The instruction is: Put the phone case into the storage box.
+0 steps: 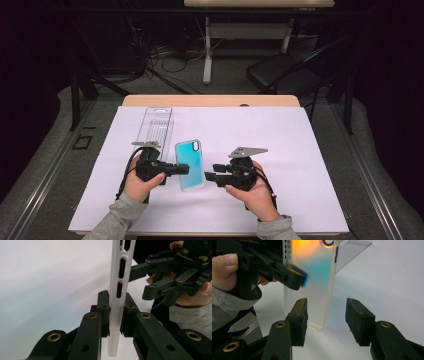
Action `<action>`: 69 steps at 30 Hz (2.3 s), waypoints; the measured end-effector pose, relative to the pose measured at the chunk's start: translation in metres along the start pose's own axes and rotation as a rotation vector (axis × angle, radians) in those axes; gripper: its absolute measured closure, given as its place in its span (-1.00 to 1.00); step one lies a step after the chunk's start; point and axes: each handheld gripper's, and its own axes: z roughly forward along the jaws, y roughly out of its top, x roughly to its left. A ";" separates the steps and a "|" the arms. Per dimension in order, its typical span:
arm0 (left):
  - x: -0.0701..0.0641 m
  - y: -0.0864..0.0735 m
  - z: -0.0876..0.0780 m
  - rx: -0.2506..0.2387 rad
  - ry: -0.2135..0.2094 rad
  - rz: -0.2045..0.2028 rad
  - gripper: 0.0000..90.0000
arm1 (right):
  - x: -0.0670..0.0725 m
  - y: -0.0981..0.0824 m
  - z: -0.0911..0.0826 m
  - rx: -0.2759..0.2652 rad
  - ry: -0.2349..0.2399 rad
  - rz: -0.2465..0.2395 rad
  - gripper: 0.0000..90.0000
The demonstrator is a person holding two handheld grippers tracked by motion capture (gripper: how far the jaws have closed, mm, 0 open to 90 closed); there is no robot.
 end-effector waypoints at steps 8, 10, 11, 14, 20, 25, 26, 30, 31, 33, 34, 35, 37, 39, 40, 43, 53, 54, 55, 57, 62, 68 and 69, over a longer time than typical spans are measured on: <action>-0.004 -0.001 0.003 0.010 -0.007 0.013 0.81 | -0.002 0.000 -0.003 0.013 0.020 -0.003 0.20; -0.005 -0.001 0.004 0.012 -0.009 0.017 0.81 | -0.003 0.000 -0.003 0.012 0.026 -0.004 0.20; -0.006 -0.001 0.005 0.014 -0.011 0.016 0.81 | -0.003 0.001 -0.004 0.010 0.027 -0.001 0.20; -0.007 -0.002 0.007 0.020 -0.021 0.021 0.81 | -0.003 0.001 -0.004 0.014 0.035 0.006 0.23; -0.012 -0.002 0.011 0.037 -0.029 0.038 0.81 | -0.004 0.001 -0.005 0.018 0.036 0.003 0.31; -0.015 -0.003 0.015 0.046 -0.043 0.040 0.81 | -0.007 0.001 -0.006 0.008 0.041 0.006 0.38; -0.015 -0.003 0.015 0.047 -0.047 0.041 0.81 | -0.007 0.001 -0.006 0.008 0.043 0.008 0.40; -0.016 -0.003 0.017 0.054 -0.056 0.049 0.81 | -0.008 0.000 -0.007 0.008 0.044 0.012 0.45; -0.017 -0.004 0.018 0.050 -0.061 0.041 0.81 | -0.008 0.000 -0.007 0.006 0.047 0.013 0.46; -0.018 -0.004 0.018 0.057 -0.058 0.042 0.81 | -0.008 0.001 -0.007 0.010 0.048 0.015 0.48; -0.018 -0.004 0.018 0.058 -0.059 0.046 0.81 | -0.009 0.000 -0.007 0.007 0.051 0.015 0.50; -0.018 -0.004 0.018 0.061 -0.059 0.047 0.81 | -0.009 0.000 -0.008 0.005 0.051 0.016 0.51; -0.019 -0.004 0.019 0.062 -0.060 0.047 0.81 | -0.009 0.000 -0.008 0.006 0.052 0.019 0.54; -0.019 -0.004 0.020 0.066 -0.061 0.050 0.81 | -0.009 0.000 -0.007 0.007 0.056 0.021 0.55; -0.019 -0.004 0.020 0.067 -0.062 0.055 0.81 | -0.010 0.000 -0.008 0.013 0.056 0.021 0.57; -0.020 -0.005 0.021 0.067 -0.068 0.053 0.81 | -0.009 0.000 -0.007 0.014 0.062 0.025 0.60; -0.021 -0.005 0.022 0.073 -0.074 0.061 0.81 | -0.009 0.000 -0.007 0.017 0.070 0.030 0.66; -0.021 -0.005 0.022 0.074 -0.075 0.063 0.81 | -0.009 0.000 -0.007 0.016 0.070 0.032 0.66; -0.022 -0.005 0.022 0.075 -0.075 0.063 0.81 | -0.010 0.000 -0.007 0.015 0.071 0.032 0.67; -0.022 -0.005 0.023 0.077 -0.076 0.062 0.81 | -0.010 0.000 -0.007 0.016 0.074 0.033 0.68; -0.022 -0.005 0.023 0.080 -0.077 0.065 0.81 | -0.010 0.000 -0.008 0.018 0.075 0.033 0.70; -0.022 -0.006 0.024 0.081 -0.083 0.073 0.81 | -0.011 0.001 -0.009 0.018 0.077 0.039 0.73; -0.022 -0.006 0.024 0.082 -0.084 0.073 0.81 | -0.011 0.001 -0.009 0.019 0.077 0.042 0.74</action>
